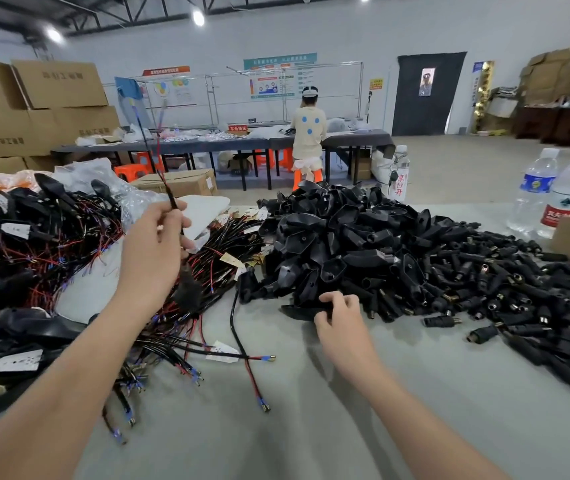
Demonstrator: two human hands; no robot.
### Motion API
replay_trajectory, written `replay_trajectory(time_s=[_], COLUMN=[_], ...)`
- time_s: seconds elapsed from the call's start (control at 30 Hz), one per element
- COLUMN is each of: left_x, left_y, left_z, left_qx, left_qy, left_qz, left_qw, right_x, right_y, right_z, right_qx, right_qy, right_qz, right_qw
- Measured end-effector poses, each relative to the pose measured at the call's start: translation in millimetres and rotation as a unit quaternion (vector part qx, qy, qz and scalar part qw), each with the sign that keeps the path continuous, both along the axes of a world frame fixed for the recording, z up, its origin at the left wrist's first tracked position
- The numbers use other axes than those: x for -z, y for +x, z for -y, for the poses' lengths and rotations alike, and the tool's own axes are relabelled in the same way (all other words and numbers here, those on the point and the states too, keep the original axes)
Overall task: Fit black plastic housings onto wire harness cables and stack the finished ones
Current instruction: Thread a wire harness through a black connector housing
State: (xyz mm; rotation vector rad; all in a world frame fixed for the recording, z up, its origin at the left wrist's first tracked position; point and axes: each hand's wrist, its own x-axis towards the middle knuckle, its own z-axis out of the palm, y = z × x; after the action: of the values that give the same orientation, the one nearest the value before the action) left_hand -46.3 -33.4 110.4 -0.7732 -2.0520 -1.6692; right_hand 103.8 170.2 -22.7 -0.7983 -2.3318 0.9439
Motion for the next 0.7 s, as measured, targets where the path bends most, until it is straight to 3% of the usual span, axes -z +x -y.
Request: replay_trajectory(time_s=[0.1, 0.17, 0.27, 0.4, 0.47, 0.57, 0.6, 0.7], left_x=[5, 21, 55, 92, 99, 103, 104, 110], left_y=[-11, -17, -23, -24, -25, -34, -38, -48], left_z=[16, 24, 38, 49, 45, 35, 30, 14], left_qx=[-0.048, -0.063, -0.039, 0.014, 0.014, -0.050, -0.072, -0.123], left_qy=[-0.119, -0.250, -0.457, -0.668, -0.659, -0.540, -0.520, -0.547], left_qz=[-0.100, -0.153, -0.135, -0.078, -0.059, -0.028, -0.027, -0.035], left_qw=[0.987, 0.954, 0.879, 0.740, 0.749, 0.840, 0.851, 0.827], right_x=[5, 8, 12, 17, 19, 23, 24, 24], right_y=[-1, -2, -4, -7, -9, -8, -7, -2], right_z=[-4, -6, -7, -10, -13, -15, -16, -22], right_qx=[0.004, -0.006, -0.015, -0.022, -0.023, -0.025, -0.030, -0.060], right_qy=[0.068, 0.107, 0.147, 0.187, 0.195, 0.178, 0.168, 0.088], right_qz=[0.060, 0.080, 0.095, 0.114, 0.121, 0.105, 0.098, 0.047], right_qw=[0.996, 0.991, 0.984, 0.975, 0.973, 0.978, 0.980, 0.993])
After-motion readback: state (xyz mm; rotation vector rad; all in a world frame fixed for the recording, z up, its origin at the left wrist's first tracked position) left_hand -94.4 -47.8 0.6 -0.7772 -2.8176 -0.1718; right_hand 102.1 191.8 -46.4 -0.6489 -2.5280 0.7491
